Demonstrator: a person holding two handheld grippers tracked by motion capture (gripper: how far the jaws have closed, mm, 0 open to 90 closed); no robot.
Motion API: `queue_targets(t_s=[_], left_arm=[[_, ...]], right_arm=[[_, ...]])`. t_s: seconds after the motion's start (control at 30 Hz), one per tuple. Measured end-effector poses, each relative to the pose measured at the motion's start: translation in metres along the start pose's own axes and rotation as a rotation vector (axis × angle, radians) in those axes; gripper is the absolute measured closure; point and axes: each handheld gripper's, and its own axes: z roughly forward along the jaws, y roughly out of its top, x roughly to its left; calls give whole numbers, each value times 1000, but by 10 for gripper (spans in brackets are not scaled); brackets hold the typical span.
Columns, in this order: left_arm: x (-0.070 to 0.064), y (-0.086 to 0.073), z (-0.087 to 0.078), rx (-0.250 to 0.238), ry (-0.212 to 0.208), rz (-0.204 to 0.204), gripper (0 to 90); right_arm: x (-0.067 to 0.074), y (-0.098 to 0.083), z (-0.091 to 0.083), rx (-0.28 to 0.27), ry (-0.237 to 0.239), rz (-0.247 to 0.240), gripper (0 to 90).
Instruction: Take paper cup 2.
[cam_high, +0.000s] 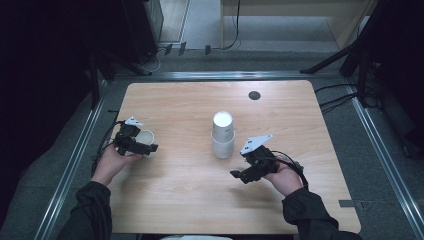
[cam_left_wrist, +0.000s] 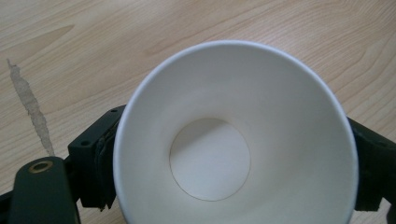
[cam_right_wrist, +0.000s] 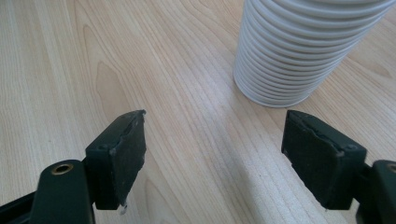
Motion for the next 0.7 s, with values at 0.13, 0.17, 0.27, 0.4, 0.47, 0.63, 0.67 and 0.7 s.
queue_targets(t_s=[0.13,0.17,0.27,0.4,0.47,0.63,0.67,0.7], left_arm=[[0,0,-3,-19,-13,-8,109],[1,1,-4,-21,-13,-8,109],[1,1,-7,-31,-20,-18,108],[1,3,-12,-49,-38,-31,108],[1,3,-15,-54,-33,-30,108],[2,4,-22,-80,-33,-40,108],[2,4,-24,-86,-28,-39,108],[2,4,-25,-94,-30,-43,108]], right_arm=[[0,0,0,2,4,-4,218],[0,0,0,3,4,-4,218],[0,0,0,3,4,-9,218],[0,0,-1,4,-6,-21,212],[0,0,-1,5,-13,-23,205],[-2,0,-1,-1,-26,-49,189],[-3,-1,-1,-4,-33,-53,177],[-3,0,-1,-8,-42,-44,170]])
